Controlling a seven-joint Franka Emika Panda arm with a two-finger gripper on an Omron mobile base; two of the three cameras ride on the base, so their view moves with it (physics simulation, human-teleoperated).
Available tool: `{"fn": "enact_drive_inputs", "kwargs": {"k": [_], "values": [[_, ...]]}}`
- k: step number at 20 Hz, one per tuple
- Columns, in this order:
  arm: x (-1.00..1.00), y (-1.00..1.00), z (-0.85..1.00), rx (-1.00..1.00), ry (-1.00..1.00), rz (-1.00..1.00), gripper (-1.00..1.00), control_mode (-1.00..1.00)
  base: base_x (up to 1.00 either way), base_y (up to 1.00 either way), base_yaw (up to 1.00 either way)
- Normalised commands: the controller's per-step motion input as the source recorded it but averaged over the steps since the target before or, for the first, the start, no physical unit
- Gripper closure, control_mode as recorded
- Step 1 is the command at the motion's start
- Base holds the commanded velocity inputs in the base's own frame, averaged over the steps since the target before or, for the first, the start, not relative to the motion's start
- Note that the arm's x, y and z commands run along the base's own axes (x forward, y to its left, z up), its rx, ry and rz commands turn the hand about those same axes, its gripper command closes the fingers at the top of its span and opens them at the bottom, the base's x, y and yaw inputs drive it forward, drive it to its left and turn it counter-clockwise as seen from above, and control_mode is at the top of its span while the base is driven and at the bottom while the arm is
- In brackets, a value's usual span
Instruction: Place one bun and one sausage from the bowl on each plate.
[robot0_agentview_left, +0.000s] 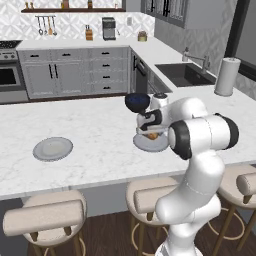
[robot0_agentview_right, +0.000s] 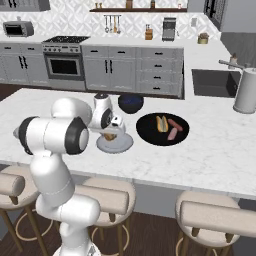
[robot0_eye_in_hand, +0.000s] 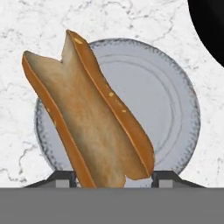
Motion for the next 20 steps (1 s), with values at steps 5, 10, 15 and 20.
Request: {"fn": "enact_drive_inputs", "kwargs": {"k": [5,10,15,20], "values": [[-0.03,0.0,-0.64,0.0,0.06,0.0,1.0,-1.0,0.0,0.0,0.0],[0.0,0.0,-0.27,0.0,0.02,0.0,-1.0,-1.0,0.0,0.0,0.0],[-0.05,0.0,0.11,0.0,0.0,0.0,-1.0,-1.0,0.0,0.0,0.0],[-0.22,0.04,0.65,-0.02,-0.01,0.0,-1.0,-1.0,0.0,0.0,0.0]]}}
